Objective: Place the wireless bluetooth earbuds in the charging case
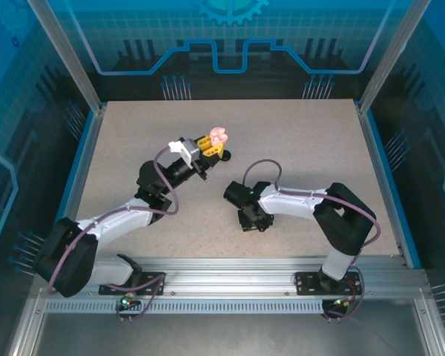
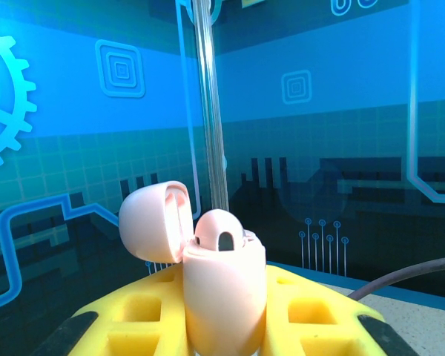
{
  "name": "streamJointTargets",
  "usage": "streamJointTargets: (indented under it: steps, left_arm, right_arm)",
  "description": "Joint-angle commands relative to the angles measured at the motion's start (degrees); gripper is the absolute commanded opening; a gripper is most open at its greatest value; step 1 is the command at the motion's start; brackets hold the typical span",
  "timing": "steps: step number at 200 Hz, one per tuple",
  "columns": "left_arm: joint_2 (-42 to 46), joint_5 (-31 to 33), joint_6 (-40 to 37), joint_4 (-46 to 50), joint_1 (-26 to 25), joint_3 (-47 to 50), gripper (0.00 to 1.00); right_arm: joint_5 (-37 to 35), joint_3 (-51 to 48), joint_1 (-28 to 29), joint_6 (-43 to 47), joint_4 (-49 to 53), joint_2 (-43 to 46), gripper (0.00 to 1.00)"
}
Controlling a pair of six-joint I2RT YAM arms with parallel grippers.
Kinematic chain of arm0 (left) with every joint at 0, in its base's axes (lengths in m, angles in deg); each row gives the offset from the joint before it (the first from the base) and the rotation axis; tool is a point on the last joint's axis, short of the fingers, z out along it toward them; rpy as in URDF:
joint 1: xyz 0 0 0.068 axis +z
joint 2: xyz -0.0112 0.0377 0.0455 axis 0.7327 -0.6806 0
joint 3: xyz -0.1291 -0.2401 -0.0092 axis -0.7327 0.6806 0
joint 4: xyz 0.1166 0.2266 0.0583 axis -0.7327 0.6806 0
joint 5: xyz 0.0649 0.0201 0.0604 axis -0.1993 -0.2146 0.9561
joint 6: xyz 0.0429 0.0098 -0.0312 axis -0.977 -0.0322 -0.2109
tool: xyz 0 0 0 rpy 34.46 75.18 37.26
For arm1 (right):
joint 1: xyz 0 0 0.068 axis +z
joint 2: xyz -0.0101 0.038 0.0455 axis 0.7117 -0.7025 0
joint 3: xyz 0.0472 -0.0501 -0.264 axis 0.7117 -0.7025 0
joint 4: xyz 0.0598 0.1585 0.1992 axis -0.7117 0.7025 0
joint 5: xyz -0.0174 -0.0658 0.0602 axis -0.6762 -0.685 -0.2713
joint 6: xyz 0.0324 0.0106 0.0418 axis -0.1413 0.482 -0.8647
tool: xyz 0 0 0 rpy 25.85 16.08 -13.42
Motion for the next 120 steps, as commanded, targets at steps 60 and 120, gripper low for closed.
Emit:
streamJointTargets:
  steps: [60, 120]
  left_arm:
    - [-0.7, -0.8, 0.4, -3.0, -0.3, -0.3, 0.00]
    - [-0.7, -1.0, 0.5, -2.8, -0.4, -0.6, 0.00]
  right_arm:
    - [-0.1, -0.6, -0.9, -0.9, -1.1, -1.2, 0.34]
    - [0.5, -1.3, -1.3, -0.9, -1.7, -1.3, 0.30]
